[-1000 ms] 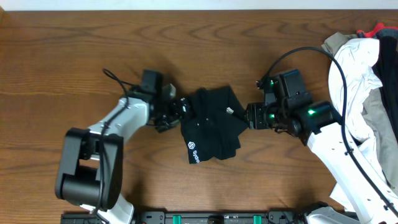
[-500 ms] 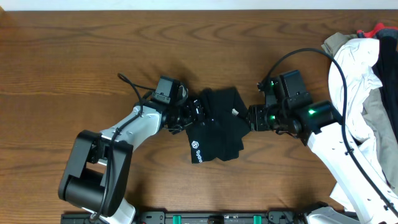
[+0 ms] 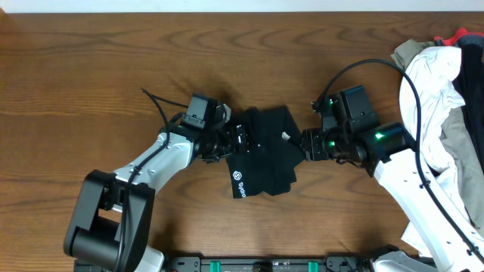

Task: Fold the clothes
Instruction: 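Carry the bundle with the left gripper to the table's lower left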

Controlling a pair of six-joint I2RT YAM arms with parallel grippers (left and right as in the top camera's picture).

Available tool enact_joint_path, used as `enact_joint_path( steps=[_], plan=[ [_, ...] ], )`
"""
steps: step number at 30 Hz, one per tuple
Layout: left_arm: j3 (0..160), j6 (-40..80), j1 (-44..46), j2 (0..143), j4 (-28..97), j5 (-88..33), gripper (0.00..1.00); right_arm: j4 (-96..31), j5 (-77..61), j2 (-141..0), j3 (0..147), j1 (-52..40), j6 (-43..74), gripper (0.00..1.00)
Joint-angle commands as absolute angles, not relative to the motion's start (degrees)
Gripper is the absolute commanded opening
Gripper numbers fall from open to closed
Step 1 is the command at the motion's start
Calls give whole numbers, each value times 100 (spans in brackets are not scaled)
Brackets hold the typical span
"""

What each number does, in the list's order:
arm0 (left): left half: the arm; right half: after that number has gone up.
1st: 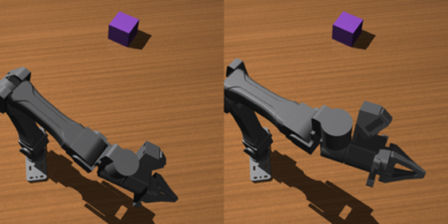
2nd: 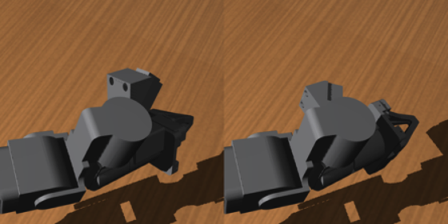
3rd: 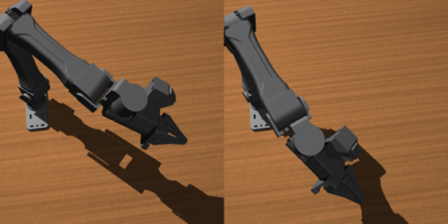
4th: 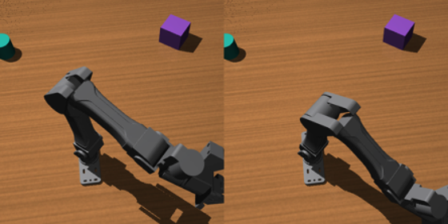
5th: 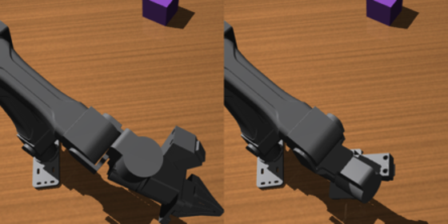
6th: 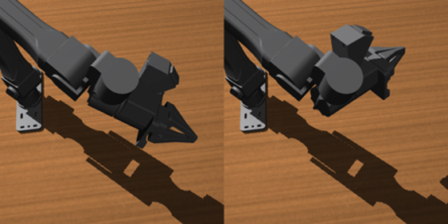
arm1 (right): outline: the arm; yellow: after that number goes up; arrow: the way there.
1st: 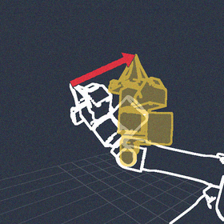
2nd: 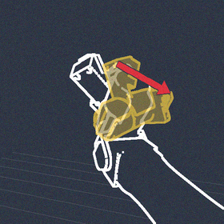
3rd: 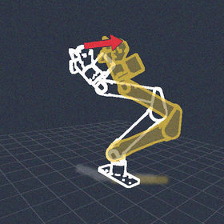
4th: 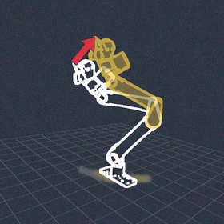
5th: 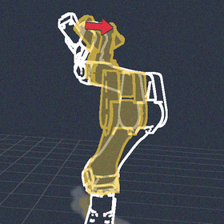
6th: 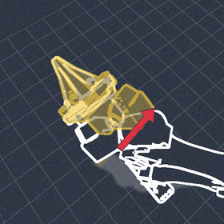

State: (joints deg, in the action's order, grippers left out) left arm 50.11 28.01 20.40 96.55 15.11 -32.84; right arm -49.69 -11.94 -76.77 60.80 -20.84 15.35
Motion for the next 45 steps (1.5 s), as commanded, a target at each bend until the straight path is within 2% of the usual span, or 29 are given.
enact_joint_path(
  steps=[1, 12, 14, 15, 17, 18, 23, 37, 45],
  plan=[
    [4945, 2353, 2202, 9588, 1645, -3343, 89, -4974, -1201, -7669, 6110, -2053, 1404, 56],
    [4563, 2390, 2547, 9970, 1330, -2757, 88, -4947, -1179, -7669, 6110, -2053, 1404, 56],
    [4563, 2408, 2547, 10018, 1146, -2759, 82, -4954, -1179, -7669, 6110, -2053, 1404, 56],
    [4565, 2408, 2547, 10020, 1059, -2764, 75, -4958, -1179, -7669, 6110, -2053, 1404, 56],
    [4565, 2429, 2543, 10020, 906, -2842, 54, -4978, -1179, -7669, 6110, -2053, 1404, 56],
    [4565, 2425, 2541, 10020, 845, -2947, 39, -4995, -1179, -7669, 6110, -2053, 1404, 56],
    [4571, 2375, 2493, 9988, 808, -3291, 7, -5017, -1179, -7669, 6110, -2053, 1404, 55],
    [4576, 2145, 1358, 8204, 1391, -3496, 6, -5000, -1179, -7669, 6110, -2053, 1319, 55],
    [4576, 2165, -596, 7813, 1452, -2943, 6, -5100, -1184, -7666, 6110, -2053, 1321, 53]
  ],
)
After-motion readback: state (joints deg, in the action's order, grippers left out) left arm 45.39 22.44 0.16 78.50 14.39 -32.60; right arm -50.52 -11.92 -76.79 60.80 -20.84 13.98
